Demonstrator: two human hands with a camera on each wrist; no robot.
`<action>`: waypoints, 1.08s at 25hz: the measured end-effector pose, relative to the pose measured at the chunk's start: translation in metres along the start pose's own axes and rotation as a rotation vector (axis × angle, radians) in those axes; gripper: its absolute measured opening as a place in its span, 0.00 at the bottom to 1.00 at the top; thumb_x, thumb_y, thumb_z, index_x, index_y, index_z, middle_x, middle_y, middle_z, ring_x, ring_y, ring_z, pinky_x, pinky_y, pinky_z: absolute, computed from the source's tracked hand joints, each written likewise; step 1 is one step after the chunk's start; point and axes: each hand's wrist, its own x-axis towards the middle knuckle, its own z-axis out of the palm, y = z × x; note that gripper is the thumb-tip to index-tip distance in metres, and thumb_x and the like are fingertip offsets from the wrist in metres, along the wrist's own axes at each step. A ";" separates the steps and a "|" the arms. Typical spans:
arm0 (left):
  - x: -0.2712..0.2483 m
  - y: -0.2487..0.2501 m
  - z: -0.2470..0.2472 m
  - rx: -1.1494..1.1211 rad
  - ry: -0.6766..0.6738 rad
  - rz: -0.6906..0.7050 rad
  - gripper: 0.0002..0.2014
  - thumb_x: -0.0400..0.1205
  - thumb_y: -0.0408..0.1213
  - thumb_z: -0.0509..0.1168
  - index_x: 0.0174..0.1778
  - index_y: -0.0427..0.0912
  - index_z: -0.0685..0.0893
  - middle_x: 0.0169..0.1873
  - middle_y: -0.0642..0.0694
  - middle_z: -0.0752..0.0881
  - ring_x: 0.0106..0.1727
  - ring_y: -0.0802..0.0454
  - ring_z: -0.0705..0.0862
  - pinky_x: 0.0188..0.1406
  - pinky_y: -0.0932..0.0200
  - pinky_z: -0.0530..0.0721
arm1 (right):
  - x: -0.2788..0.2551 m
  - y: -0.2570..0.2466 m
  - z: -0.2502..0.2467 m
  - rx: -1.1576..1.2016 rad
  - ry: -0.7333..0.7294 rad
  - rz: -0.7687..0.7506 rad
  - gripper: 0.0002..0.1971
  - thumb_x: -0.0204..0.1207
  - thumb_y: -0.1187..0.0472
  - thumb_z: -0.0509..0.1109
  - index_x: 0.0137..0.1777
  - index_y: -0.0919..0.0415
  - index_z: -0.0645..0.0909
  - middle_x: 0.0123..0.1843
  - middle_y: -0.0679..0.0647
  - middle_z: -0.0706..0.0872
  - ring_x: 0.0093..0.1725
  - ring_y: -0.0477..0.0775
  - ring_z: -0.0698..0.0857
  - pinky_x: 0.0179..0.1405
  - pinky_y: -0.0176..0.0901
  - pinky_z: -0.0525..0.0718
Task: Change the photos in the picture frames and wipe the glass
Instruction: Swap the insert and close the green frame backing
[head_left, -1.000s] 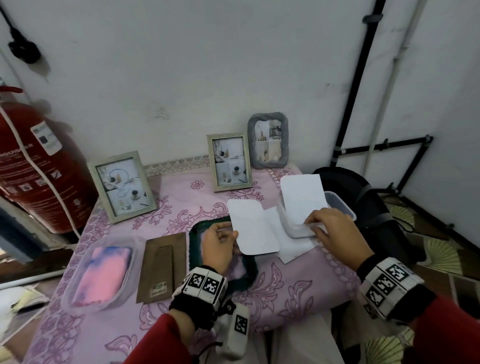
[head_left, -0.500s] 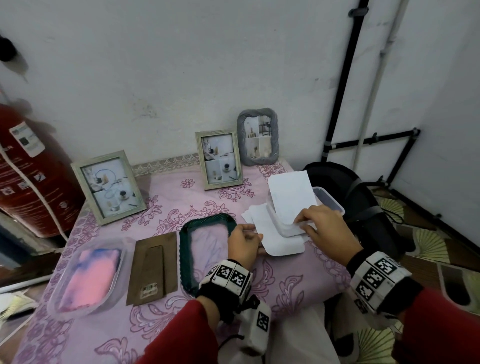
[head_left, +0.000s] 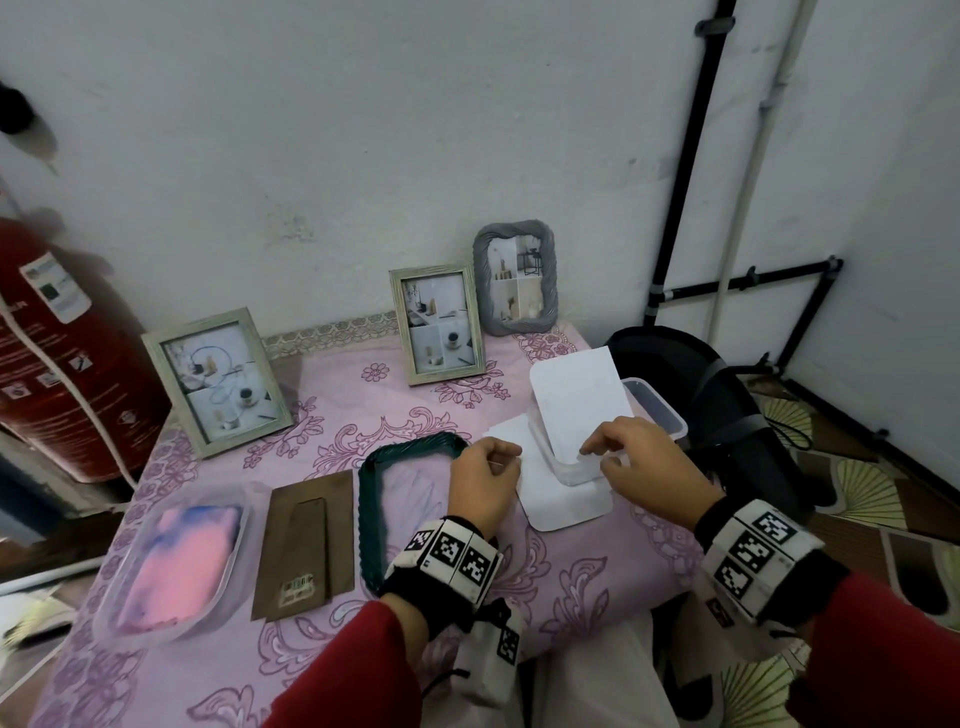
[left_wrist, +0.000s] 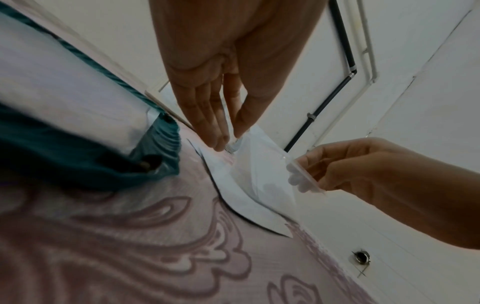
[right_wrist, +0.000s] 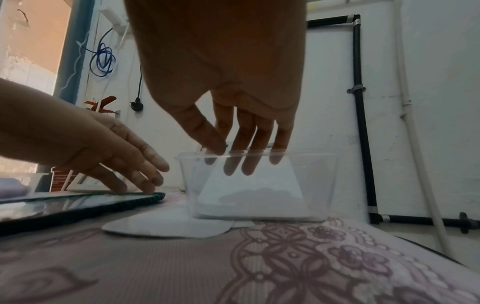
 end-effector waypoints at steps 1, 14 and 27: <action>0.005 0.004 0.001 0.009 -0.001 0.018 0.07 0.78 0.25 0.65 0.48 0.34 0.86 0.34 0.50 0.83 0.33 0.63 0.77 0.32 0.82 0.75 | 0.004 0.000 -0.004 0.070 0.026 -0.001 0.13 0.72 0.72 0.62 0.48 0.58 0.86 0.48 0.52 0.87 0.49 0.50 0.81 0.54 0.44 0.80; 0.081 0.040 0.025 0.075 -0.118 -0.018 0.15 0.81 0.33 0.66 0.58 0.27 0.83 0.54 0.34 0.87 0.54 0.43 0.84 0.62 0.53 0.80 | 0.105 0.042 -0.033 0.321 0.147 0.307 0.25 0.74 0.69 0.68 0.72 0.67 0.71 0.59 0.64 0.82 0.60 0.57 0.81 0.59 0.39 0.73; 0.075 0.076 0.018 -0.292 -0.117 -0.005 0.08 0.79 0.25 0.64 0.54 0.29 0.81 0.32 0.45 0.81 0.34 0.53 0.79 0.32 0.65 0.78 | 0.103 0.024 -0.054 0.601 0.263 0.218 0.10 0.73 0.64 0.73 0.52 0.64 0.81 0.42 0.59 0.80 0.44 0.55 0.80 0.46 0.47 0.82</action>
